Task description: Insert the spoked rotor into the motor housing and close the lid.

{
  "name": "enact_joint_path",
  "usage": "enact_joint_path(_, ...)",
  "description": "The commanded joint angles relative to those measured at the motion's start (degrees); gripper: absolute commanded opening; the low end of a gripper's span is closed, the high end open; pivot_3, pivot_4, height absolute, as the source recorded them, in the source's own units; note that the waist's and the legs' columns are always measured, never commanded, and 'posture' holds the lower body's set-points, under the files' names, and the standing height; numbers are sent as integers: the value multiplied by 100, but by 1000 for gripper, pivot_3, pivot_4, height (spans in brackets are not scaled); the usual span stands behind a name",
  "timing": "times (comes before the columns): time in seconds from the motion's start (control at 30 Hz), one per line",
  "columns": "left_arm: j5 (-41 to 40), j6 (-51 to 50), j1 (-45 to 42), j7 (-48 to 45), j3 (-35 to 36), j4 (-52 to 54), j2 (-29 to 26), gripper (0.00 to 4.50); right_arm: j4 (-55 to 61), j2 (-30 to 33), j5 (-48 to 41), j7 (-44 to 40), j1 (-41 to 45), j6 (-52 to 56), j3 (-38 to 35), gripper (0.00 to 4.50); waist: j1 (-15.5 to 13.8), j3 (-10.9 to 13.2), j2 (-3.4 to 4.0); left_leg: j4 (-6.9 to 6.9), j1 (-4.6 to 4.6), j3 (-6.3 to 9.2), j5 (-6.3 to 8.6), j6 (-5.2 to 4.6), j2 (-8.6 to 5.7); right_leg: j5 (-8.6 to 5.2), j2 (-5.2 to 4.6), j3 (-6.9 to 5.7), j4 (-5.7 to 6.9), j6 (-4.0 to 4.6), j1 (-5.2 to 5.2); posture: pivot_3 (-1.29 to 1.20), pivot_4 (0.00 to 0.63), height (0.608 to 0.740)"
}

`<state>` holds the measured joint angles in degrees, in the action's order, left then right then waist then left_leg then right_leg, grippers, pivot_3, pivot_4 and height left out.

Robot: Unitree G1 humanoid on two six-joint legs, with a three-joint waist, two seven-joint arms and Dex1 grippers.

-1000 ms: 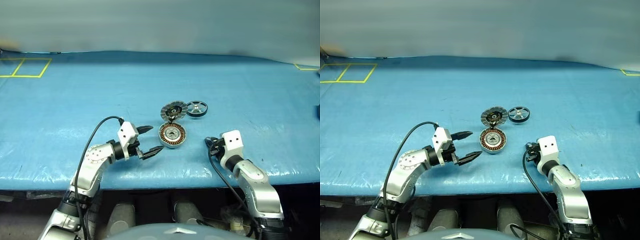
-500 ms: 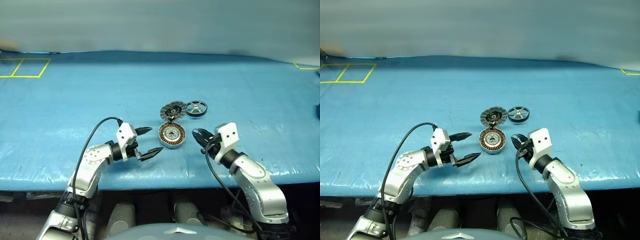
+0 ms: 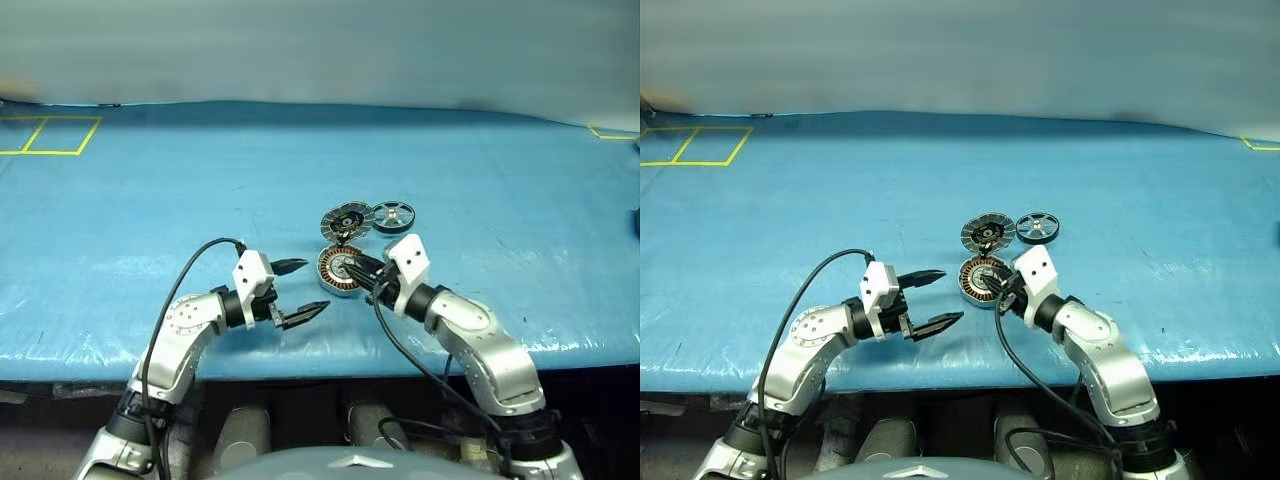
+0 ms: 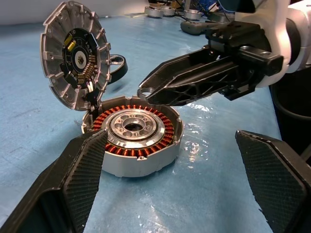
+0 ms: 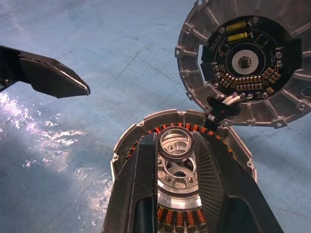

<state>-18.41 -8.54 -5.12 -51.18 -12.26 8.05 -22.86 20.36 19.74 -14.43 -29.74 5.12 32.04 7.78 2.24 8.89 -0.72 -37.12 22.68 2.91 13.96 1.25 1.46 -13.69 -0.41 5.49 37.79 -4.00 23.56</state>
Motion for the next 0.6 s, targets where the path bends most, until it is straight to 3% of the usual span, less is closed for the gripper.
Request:
enact_joint_path(0.03, 33, 290, 59, -143, 47, -97, -44, 4500, -204, -35, 70, -18, 195, -191, 58, 733, 0, 0, 1, 1, 0, -1, 0, 0, 0, 0, 0, 0, 0, 0, 1, 0, 150, 740)
enact_joint_path(0.6, 240, 1316, 156, -555, 60, -1223, 20, 4500, -601, 66, 424, -102, 294, -390, 330, 733, 3, 0, 1, 1, 0, -1, 0, -1, 0, 0, 0, 0, 1, 0, 1, 0, 150, 740)
